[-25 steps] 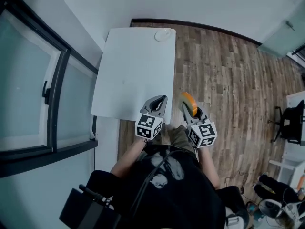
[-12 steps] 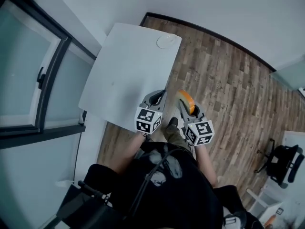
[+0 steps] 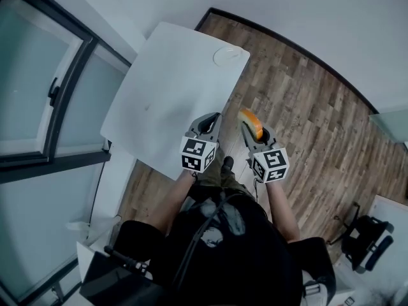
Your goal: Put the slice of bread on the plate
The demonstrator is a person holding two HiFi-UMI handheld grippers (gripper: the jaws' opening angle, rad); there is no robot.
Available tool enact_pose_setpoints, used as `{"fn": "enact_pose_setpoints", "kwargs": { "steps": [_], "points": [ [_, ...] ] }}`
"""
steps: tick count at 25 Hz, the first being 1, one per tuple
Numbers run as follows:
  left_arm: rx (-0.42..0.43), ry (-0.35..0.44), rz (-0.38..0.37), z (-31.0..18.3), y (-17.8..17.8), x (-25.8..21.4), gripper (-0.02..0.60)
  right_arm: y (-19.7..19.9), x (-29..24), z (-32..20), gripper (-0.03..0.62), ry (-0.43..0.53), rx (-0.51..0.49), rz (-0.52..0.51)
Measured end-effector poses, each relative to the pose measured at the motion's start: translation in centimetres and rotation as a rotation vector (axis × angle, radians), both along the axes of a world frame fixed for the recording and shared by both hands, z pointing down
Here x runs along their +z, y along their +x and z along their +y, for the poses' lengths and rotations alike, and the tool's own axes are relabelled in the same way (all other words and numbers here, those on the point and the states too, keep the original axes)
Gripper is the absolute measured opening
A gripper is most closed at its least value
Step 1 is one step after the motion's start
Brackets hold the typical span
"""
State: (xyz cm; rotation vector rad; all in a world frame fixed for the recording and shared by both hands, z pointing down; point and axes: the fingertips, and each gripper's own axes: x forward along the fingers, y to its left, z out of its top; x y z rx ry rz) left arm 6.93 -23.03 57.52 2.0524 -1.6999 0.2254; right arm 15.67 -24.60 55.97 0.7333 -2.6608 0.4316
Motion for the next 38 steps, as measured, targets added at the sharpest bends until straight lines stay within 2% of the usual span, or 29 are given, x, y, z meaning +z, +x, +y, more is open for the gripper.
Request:
{"fn": "enact_pose_setpoints", "kwargs": {
  "steps": [4, 9, 13, 16, 18, 20, 24, 29, 32, 34, 36, 38],
  "points": [
    [-0.011, -0.039, 0.023, -3.6, -1.8, 2.4, 0.006, -1.9, 1.5, -3.9, 0.1, 0.036, -0.019, 0.056],
    [-0.039, -0.029, 0.032, -8.4, -4.7, 4.1, 0.006, -5.1, 3.0, -8.3, 0.1, 0.06, -0.08, 0.11],
    [-0.005, -0.031, 0.033, -12.0, -5.5, 6.2, 0.006, -7.2, 5.6, -12.1, 0.1, 0.114, -0.136, 0.19],
    [0.003, -0.063, 0.063, -14.0, -5.9, 9.9, 0.006, -9.0, 9.1, -14.5, 0.1, 0.061, -0.195, 0.232],
    [-0.029, -0.122, 0.083, -14.8, -6.6, 12.6, 0.006, -10.2, 11.3, -15.9, 0.1, 0.057, -0.239, 0.278],
    [-0.076, -0.163, 0.095, -15.8, -7.7, 14.4, 0.006, -11.5, 13.3, -17.7, 0.1, 0.105, -0.286, 0.352],
    [-0.154, -0.19, 0.108, -17.4, -9.4, 15.2, 0.006, -13.6, 18.5, -21.9, 0.1, 0.174, -0.397, 0.496],
    [-0.235, -0.159, 0.128, -16.7, -10.6, 14.3, 0.006, -16.1, 23.5, -28.1, 0.1, 0.392, -0.501, 0.751],
    [-0.305, -0.153, 0.203, -14.7, -11.7, 14.7, 0.006, -18.3, 24.7, -31.1, 0.1, 0.591, -0.546, 0.862],
    [-0.346, -0.156, 0.226, -13.2, -12.4, 15.2, 0.006, -19.4, 25.4, -32.6, 0.1, 0.705, -0.555, 0.912],
    [-0.38, -0.173, 0.225, -11.9, -12.8, 15.8, 0.006, -19.9, 26.6, -33.3, 0.1, 0.778, -0.588, 0.964],
    [-0.402, -0.19, 0.226, -10.8, -13.2, 16.2, 0.006, -20.3, 27.8, -32.8, 0.1, 0.781, -0.65, 1.001]
  ]
}}
